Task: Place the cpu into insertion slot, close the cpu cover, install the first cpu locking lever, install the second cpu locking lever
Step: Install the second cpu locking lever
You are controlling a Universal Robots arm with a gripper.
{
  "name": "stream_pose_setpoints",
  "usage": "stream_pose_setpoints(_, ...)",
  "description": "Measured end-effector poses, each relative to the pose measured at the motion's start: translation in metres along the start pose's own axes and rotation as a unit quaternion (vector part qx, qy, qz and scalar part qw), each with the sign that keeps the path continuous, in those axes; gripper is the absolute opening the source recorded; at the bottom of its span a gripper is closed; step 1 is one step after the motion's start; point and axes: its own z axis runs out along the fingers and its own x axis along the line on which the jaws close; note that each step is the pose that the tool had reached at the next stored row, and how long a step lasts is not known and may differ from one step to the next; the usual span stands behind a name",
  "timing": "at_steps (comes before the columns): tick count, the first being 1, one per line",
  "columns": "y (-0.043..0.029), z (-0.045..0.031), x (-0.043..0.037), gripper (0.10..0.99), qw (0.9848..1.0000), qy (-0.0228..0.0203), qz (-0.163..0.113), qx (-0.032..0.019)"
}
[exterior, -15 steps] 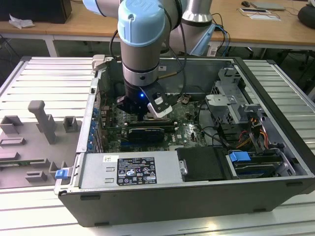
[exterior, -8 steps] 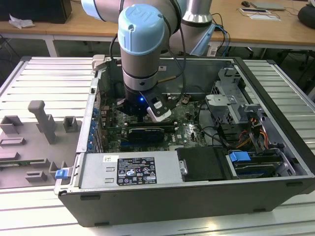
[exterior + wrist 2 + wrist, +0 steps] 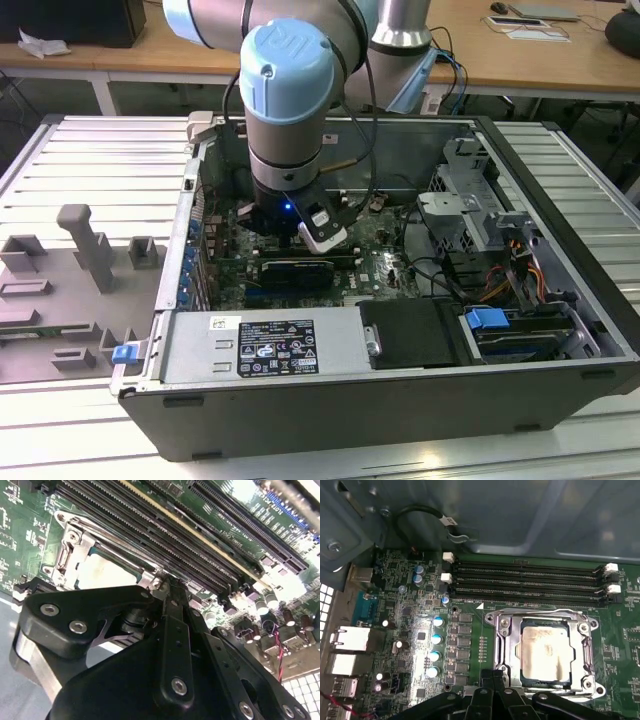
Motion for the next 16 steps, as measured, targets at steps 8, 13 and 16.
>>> stream_pose_setpoints(8, 0.0037, -0.0135, -0.0004, 0.106, 1.0, 0.0, 0.0, 0.0001)
stream_pose_setpoints(13, 0.0056, -0.0205, -0.0007, 0.106, 1.0, 0.0, 0.0, 0.0001)
stream_pose_setpoints(16, 0.0066, -0.0238, -0.0008, 0.106, 1.0, -0.0001, 0.0, 0.0)
